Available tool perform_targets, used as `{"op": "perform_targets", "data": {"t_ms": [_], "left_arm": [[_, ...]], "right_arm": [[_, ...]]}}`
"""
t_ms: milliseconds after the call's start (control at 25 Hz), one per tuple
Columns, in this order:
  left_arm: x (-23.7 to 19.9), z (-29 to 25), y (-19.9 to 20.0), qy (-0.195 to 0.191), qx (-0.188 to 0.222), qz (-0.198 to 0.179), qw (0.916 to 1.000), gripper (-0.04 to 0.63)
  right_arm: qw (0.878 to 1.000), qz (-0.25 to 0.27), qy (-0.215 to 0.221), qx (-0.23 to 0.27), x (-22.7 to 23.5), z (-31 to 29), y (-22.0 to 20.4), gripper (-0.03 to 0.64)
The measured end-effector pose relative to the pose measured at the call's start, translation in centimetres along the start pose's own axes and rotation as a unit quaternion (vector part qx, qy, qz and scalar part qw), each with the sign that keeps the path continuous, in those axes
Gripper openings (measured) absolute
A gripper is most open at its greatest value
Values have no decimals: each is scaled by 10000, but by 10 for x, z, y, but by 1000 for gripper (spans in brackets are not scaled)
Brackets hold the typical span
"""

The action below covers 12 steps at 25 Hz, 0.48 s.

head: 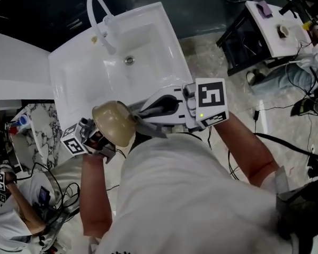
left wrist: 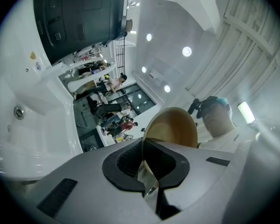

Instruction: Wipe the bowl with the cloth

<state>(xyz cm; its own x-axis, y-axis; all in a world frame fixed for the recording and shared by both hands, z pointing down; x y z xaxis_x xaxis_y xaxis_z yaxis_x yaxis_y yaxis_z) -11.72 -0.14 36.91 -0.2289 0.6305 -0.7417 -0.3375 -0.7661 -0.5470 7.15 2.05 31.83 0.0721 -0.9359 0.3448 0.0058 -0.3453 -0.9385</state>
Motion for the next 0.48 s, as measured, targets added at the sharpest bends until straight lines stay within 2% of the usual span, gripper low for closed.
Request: {"op": "perform_targets", "data": {"t_ms": [200,480], "left_arm": [[-3,4,1,59,-22,35,10000,18],[-2,-2,-10,58,-270,129,9995,18]], "right_arm": [[9992,-2,262,313,-4,5,12,32],[9968,55,371,704,-3,5,31,32]]}}
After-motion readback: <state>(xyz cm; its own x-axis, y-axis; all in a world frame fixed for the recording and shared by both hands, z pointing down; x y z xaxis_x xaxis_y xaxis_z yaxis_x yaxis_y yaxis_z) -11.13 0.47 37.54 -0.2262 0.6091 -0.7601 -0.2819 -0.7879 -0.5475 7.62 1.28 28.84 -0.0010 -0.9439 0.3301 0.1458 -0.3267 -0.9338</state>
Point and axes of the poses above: the fingertips, and each gripper's own axes: z backward along the fingers, x to its right, y out of its top, the point moved 7 cm from there along z, backward along the fingers, and after that the axes turned 8 degrees about -y, right-handed, at the moved point
